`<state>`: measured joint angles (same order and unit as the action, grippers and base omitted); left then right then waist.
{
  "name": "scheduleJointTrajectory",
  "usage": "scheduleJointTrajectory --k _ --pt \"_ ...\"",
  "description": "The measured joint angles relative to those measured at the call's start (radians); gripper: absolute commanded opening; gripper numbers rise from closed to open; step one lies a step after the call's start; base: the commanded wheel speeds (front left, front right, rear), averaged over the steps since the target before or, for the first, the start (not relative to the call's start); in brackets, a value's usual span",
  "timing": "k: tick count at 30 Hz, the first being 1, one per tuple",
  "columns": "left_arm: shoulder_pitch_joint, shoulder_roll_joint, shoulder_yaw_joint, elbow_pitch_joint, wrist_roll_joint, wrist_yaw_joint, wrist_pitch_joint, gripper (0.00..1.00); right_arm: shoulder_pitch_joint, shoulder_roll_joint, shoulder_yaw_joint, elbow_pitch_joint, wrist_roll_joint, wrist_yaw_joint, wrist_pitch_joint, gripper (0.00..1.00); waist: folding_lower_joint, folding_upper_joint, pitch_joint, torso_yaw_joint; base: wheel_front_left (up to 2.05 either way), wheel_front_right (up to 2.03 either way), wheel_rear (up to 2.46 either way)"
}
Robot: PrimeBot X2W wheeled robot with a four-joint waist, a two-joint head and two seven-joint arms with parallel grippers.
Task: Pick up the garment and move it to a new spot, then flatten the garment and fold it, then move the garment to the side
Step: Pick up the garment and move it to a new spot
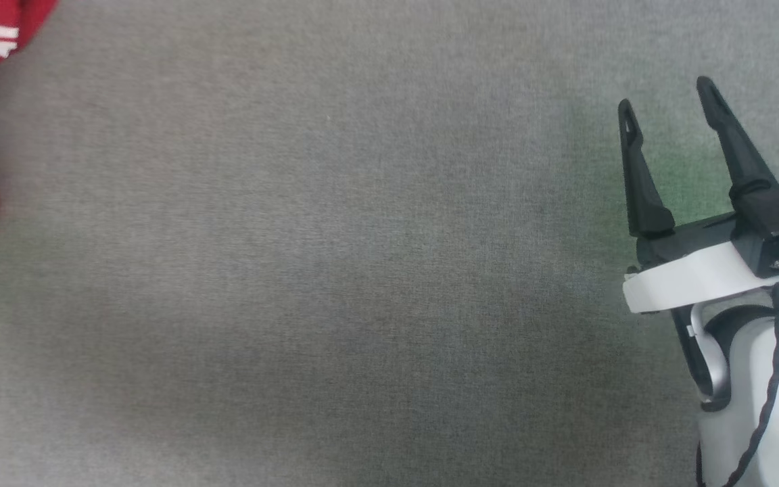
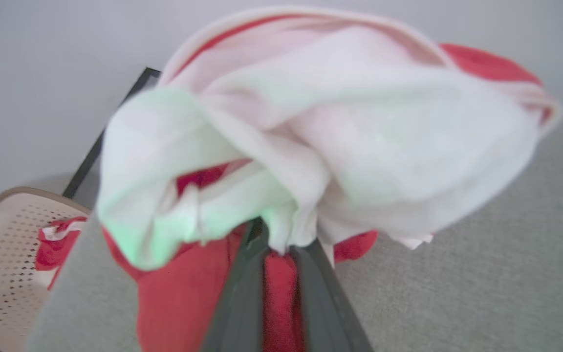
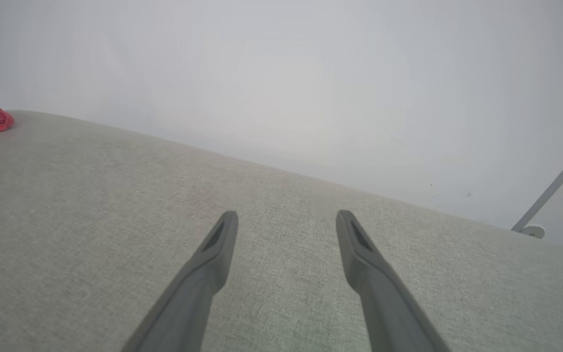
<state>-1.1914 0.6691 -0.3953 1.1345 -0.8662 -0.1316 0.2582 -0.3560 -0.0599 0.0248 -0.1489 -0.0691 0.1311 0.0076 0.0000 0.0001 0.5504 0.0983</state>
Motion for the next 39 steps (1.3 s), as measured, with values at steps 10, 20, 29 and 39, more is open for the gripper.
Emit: scheduleJointTrajectory --k 10,20,29,39 --pt "-0.058 0.057 -0.097 -0.12 0.013 0.0 -0.074 0.0 0.044 0.005 -0.028 0.063 0.038 0.0 -0.044 1.0 0.0001 0.0 -0.146 0.031 0.0 0.0 0.0" --pt "-0.093 0.087 -0.169 -0.251 0.002 0.0 -0.018 0.0 0.085 0.007 -0.048 0.09 0.079 0.0 -0.064 1.0 0.0 0.0 -0.29 0.049 0.0 0.0 0.0" --pt "-0.09 0.111 -0.197 -0.399 -0.01 0.011 0.06 0.0 0.121 0.009 -0.084 0.083 0.093 0.0 -0.078 1.0 0.0 0.0 -0.365 0.021 0.0 0.0 0.0" --pt "-0.043 0.129 -0.208 -0.643 -0.033 0.091 0.167 0.0 0.164 0.009 -0.131 0.066 0.121 0.0 -0.087 1.0 0.0001 0.0 -0.403 -0.069 0.0 0.0 0.0"
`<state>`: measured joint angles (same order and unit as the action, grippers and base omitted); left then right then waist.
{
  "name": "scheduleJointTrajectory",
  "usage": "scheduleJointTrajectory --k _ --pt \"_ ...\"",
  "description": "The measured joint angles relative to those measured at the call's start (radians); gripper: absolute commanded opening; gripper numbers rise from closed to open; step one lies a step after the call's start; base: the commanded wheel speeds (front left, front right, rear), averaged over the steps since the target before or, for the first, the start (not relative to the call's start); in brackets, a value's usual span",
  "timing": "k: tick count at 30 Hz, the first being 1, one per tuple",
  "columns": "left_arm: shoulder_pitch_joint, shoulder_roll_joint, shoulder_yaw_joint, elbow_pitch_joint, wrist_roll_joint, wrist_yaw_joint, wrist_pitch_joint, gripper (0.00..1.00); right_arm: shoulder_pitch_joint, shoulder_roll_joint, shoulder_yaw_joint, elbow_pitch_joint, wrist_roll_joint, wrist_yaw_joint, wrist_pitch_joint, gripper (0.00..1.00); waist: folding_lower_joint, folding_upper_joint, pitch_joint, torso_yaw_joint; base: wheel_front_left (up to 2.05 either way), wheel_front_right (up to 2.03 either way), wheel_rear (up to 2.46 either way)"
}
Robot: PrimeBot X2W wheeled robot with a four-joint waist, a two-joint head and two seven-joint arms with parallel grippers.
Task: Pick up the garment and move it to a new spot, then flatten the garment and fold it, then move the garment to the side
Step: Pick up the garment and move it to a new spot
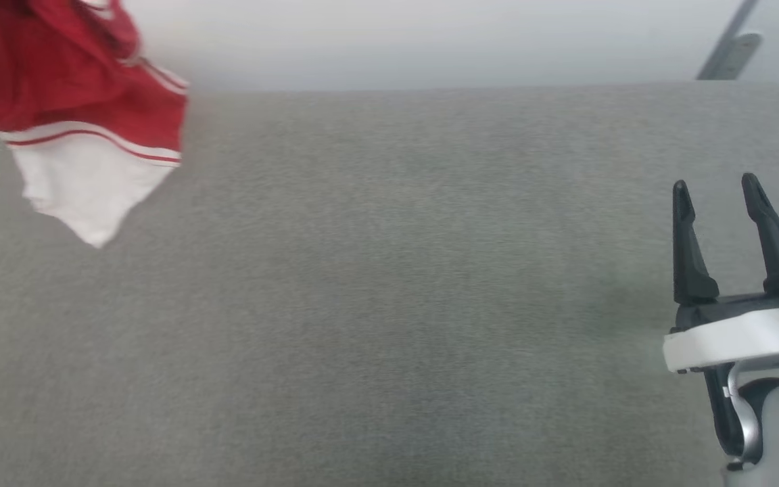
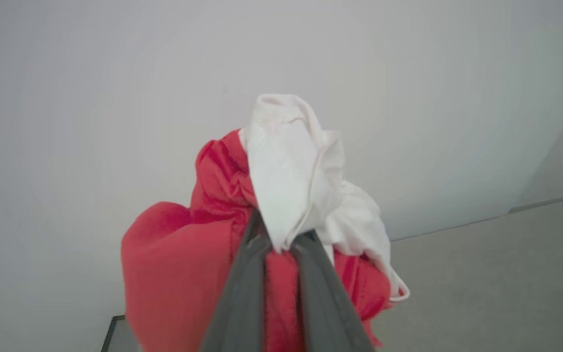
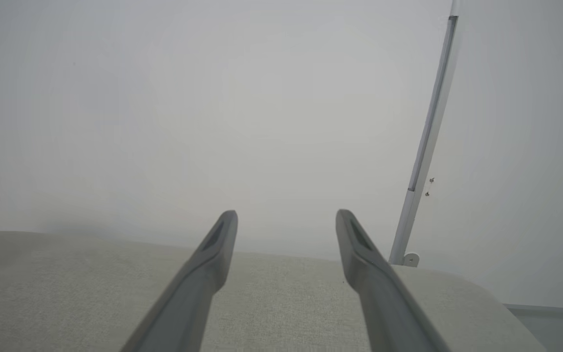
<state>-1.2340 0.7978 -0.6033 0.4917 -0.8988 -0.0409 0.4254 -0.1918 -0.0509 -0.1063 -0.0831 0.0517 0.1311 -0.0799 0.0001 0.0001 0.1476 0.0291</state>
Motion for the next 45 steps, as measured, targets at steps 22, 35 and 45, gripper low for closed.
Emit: scheduleJointTrajectory --k 22,35,45 --pt "0.348 -0.022 -0.13 -0.449 -0.098 0.218 0.199 0.0 0.065 0.0 -0.04 0.032 0.076 0.0 -0.058 1.0 0.0 0.0 0.009 -0.271 0.0 0.0 0.0" --pt "0.561 -0.141 -0.279 -0.261 -0.112 0.18 0.169 0.0 0.053 0.0 0.001 0.109 0.1 0.0 -0.107 1.0 0.0 -0.0002 0.056 -0.305 0.0 0.0 0.0" --pt "0.557 -0.224 -0.336 -0.073 -0.072 0.081 0.093 0.28 0.022 0.0 0.017 0.13 0.1 0.0 -0.12 1.0 0.0 -0.0001 0.067 -0.304 0.0 0.0 0.0"
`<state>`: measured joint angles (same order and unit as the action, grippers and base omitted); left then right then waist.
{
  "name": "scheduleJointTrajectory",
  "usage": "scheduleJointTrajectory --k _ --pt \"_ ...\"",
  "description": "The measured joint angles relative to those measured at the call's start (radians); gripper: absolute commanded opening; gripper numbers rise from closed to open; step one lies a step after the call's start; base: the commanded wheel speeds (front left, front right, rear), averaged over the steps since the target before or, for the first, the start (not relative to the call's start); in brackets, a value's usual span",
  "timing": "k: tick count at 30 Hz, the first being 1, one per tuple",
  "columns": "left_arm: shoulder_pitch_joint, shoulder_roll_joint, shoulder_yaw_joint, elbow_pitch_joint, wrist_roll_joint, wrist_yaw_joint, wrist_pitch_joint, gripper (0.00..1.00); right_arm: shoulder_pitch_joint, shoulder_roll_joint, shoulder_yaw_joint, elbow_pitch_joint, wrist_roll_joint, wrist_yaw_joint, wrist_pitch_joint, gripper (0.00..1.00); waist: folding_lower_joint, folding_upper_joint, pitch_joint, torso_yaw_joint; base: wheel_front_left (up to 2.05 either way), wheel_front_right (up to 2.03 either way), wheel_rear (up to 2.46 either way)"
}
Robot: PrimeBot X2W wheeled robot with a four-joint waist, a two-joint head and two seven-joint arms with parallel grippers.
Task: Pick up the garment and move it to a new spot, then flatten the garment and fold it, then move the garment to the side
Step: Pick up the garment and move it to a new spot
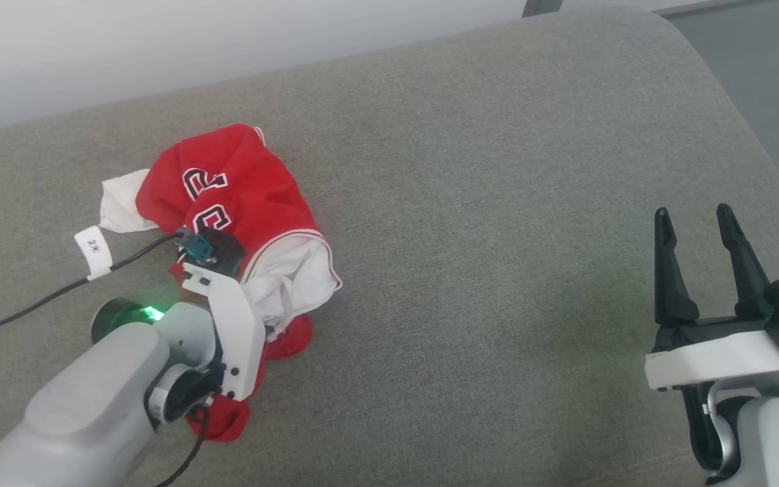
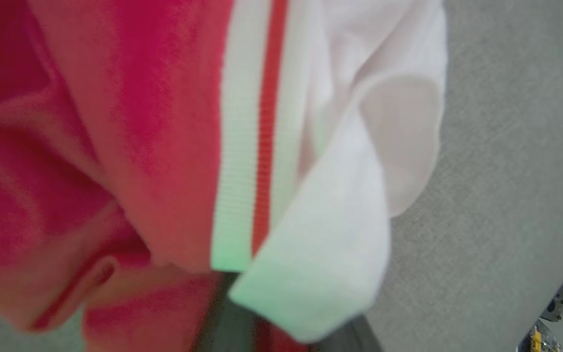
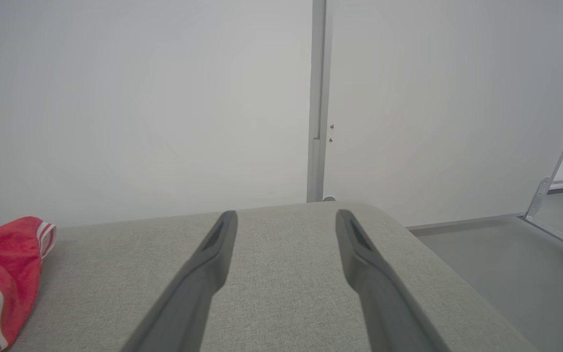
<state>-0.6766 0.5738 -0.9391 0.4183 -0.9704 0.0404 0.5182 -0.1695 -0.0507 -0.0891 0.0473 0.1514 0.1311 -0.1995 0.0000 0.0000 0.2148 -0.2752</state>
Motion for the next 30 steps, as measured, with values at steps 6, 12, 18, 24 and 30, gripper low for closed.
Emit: scheduleJointTrajectory --k 6,12,18,24,30 --pt "-0.011 -0.037 0.007 0.027 -0.001 -0.05 -0.071 1.0 -0.003 0.0 -0.002 0.007 -0.011 0.0 0.0 1.0 0.0 0.0 -0.019 0.024 0.0 0.0 0.0" --pt "-0.012 -0.017 0.048 0.01 -0.006 -0.069 -0.17 1.0 0.003 0.0 -0.006 0.008 -0.029 0.0 0.014 1.0 0.0 0.0 -0.066 0.058 0.0 0.0 0.0" --pt "0.032 0.019 0.102 -0.017 0.002 -0.064 -0.335 1.0 0.025 0.0 -0.016 0.008 -0.049 0.0 0.032 1.0 0.0 0.0 -0.124 0.1 0.0 0.0 0.0" --pt "0.108 0.062 0.182 -0.024 0.009 -0.032 -0.54 1.0 0.048 0.0 -0.035 0.007 -0.07 0.0 0.036 1.0 0.0 0.0 -0.169 0.149 0.0 0.0 0.0" --pt "0.202 0.094 0.233 -0.011 0.0 -0.018 -0.69 1.0 0.075 0.0 -0.06 0.016 -0.078 0.0 0.032 1.0 0.0001 0.0 -0.199 0.194 0.0 0.0 0.0"
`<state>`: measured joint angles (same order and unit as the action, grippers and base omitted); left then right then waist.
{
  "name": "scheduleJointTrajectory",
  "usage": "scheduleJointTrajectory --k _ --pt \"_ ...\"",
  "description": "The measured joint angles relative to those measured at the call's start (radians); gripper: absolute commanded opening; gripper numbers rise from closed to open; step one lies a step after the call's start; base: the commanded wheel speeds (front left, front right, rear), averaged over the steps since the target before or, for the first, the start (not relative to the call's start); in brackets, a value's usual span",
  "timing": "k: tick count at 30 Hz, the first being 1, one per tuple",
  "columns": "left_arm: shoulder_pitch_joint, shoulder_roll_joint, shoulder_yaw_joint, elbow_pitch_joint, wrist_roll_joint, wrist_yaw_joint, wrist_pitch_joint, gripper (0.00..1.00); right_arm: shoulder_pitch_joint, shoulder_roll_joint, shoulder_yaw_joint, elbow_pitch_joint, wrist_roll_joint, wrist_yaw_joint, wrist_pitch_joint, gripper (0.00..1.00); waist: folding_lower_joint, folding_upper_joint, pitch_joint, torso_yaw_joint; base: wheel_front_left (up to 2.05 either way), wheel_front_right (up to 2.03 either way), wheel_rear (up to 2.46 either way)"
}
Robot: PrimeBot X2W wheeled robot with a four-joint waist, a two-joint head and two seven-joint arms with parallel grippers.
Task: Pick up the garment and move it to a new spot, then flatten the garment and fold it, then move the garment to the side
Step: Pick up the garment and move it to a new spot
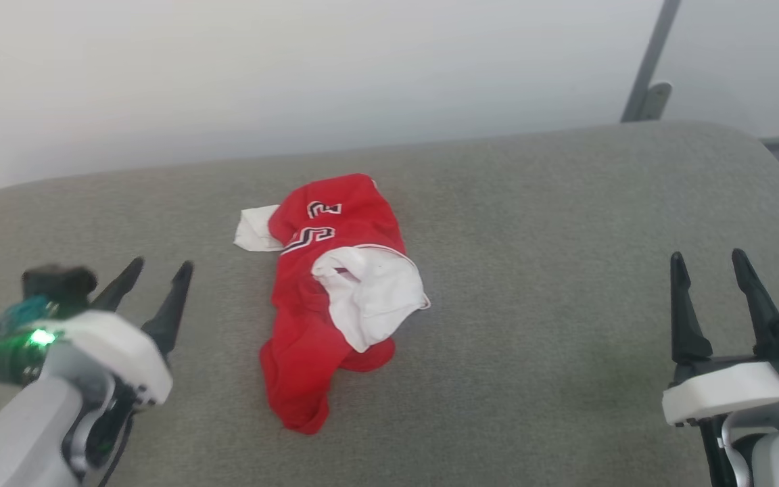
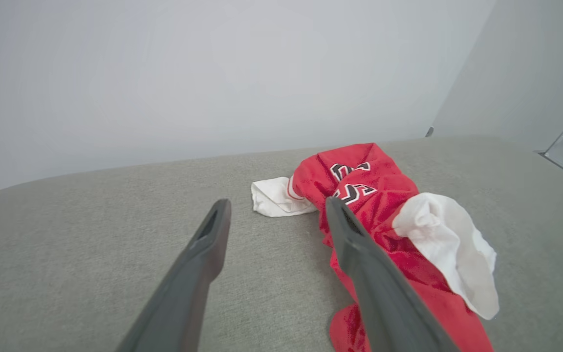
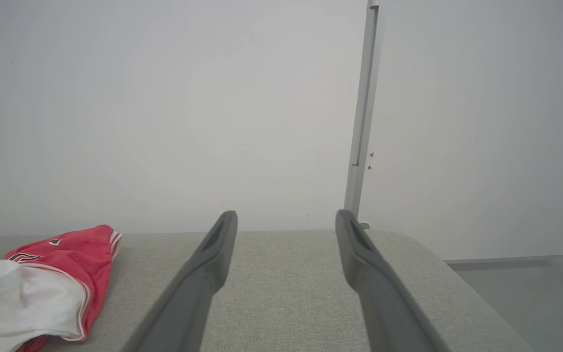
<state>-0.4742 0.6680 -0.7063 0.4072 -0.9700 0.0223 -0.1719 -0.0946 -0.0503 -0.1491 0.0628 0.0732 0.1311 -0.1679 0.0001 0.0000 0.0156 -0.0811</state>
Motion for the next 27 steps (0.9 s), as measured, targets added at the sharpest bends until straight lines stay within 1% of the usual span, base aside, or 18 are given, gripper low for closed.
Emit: scheduleJointTrajectory --k 5,13,15,22,27 --pt "0.077 0.026 0.048 -0.005 -0.012 0.014 -0.065 1.0 0.017 -0.002 -0.02 -0.001 -0.003 0.0 -0.002 1.0 0.0 0.0 -0.017 0.032 0.0 0.0 0.0" --pt "0.178 0.038 0.141 -0.006 -0.021 0.017 -0.088 1.0 0.036 -0.006 -0.043 -0.003 -0.002 0.0 -0.006 1.0 -0.0001 0.0 -0.031 0.067 0.0 0.0 0.0" --pt "0.206 0.032 0.193 -0.016 -0.014 0.017 -0.088 1.0 0.044 -0.006 -0.047 -0.009 -0.002 0.0 -0.005 1.0 -0.0001 0.0 -0.034 0.073 0.0 0.0 0.0" --pt "0.312 0.009 0.317 -0.059 0.042 0.005 -0.089 1.0 0.067 -0.005 -0.061 -0.025 0.002 0.0 0.0 1.0 -0.0001 0.0 -0.042 0.089 0.0 0.0 0.0" --pt "0.353 -0.005 0.366 -0.07 0.065 -0.006 -0.089 1.0 0.081 -0.004 -0.064 -0.029 0.007 0.0 0.001 1.0 0.0 0.0 -0.048 0.095 0.0 0.0 0.0"
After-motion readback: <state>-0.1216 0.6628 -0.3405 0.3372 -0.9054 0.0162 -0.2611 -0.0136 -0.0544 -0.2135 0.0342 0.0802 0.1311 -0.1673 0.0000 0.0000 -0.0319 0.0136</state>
